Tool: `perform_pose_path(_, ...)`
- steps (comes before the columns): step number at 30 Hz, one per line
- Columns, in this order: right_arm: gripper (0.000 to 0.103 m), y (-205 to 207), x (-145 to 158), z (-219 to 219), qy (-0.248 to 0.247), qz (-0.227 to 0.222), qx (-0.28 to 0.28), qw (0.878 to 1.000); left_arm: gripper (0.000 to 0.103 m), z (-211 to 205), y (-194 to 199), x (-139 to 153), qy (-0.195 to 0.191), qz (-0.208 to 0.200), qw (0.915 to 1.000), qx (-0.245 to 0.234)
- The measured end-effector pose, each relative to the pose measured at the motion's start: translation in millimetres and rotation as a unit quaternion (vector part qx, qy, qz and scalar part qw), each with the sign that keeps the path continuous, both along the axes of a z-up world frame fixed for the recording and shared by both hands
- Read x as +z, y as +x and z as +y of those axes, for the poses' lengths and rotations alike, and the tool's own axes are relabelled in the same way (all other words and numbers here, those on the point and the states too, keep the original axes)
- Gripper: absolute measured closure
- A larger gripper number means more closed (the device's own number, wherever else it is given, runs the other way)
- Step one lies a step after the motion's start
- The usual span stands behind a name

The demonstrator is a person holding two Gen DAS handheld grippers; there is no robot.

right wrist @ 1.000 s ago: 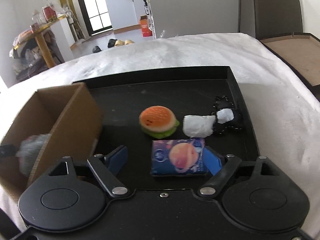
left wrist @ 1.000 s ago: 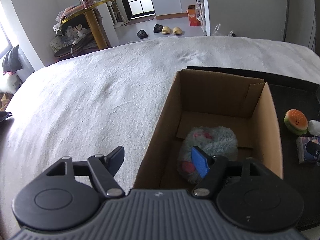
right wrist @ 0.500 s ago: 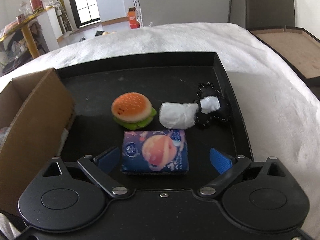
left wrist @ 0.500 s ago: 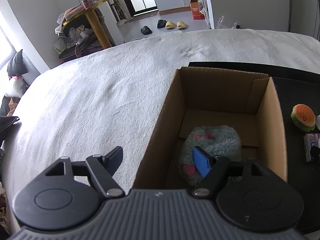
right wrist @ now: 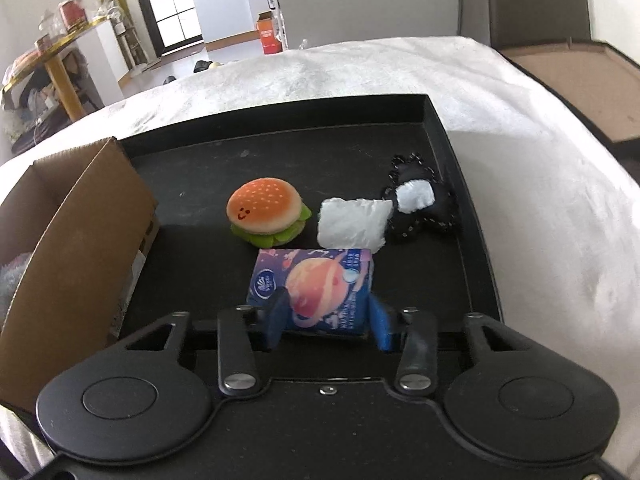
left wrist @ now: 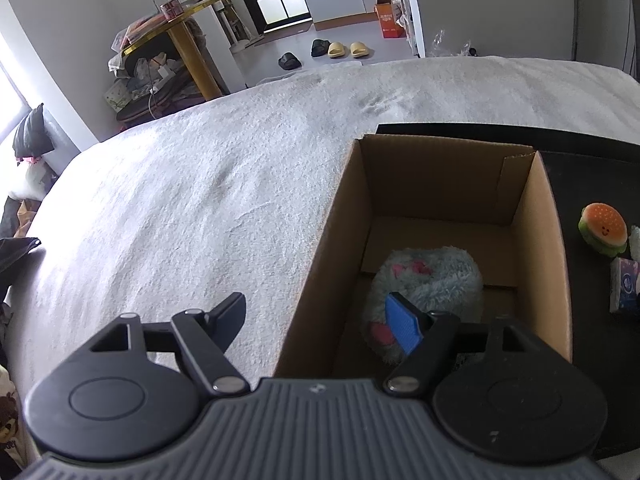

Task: Organize soft objects
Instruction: 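Reach the right gripper to the blue snack box and grasp it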

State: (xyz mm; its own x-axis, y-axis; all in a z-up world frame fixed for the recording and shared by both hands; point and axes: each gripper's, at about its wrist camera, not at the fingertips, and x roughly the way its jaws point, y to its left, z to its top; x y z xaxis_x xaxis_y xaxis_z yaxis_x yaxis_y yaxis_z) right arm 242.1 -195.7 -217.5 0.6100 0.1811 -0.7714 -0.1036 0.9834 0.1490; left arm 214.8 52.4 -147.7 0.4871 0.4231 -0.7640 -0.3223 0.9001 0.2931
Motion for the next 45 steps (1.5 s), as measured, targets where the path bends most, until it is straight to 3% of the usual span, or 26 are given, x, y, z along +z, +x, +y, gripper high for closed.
perform_pose_path(3, 0.059, -4.8, -1.5, -3.0, 0.001, 0.000, -0.002, 1.000, 0.028, -1.1, -3.8, 5.4, 0.000, -0.006, 1.0000, 0.000)
perform_pose_path(13, 0.011, -10.7, 1.3, 5.5, 0.006, -0.023, -0.008, 1.000, 0.027, -4.1, -8.0, 4.2, 0.006, -0.009, 0.9999, -0.003)
perform_pose_path(15, 0.006, -11.1, 2.4, 9.2, -0.003, -0.034, -0.006, 0.999, 0.027, -3.9, -7.6, 1.5, 0.008, -0.007, 0.9999, -0.005)
perform_pose_path(23, 0.005, 0.5, -6.2, 15.7, -0.007, -0.022, -0.012, 1.000, 0.027, -1.4, -1.9, -0.2, 0.009, -0.014, 0.9998, -0.004)
perform_pose_path(30, 0.001, 5.5, -26.4, 32.1, -0.053, -0.013, 0.001, 0.999, 0.027, -2.5, 2.8, -6.5, 0.017, -0.010, 0.9998, -0.009)
perform_pose_path(32, 0.005, 5.6, -26.5, 30.7, -0.052, -0.012, -0.004, 0.999, 0.027, -2.2, 2.6, -7.2, 0.016, -0.009, 0.9998, -0.008)
perform_pose_path(35, 0.030, 3.4, -22.3, 24.9, -0.053, -0.016, -0.017, 0.998, 0.027, -1.4, 0.2, -6.8, 0.014, -0.009, 0.9998, -0.006)
perform_pose_path(45, 0.030, -14.3, -1.1, 16.2, -0.024, -0.022, -0.014, 0.999, 0.027, 3.6, -15.3, 3.4, 0.007, -0.022, 0.9997, -0.006)
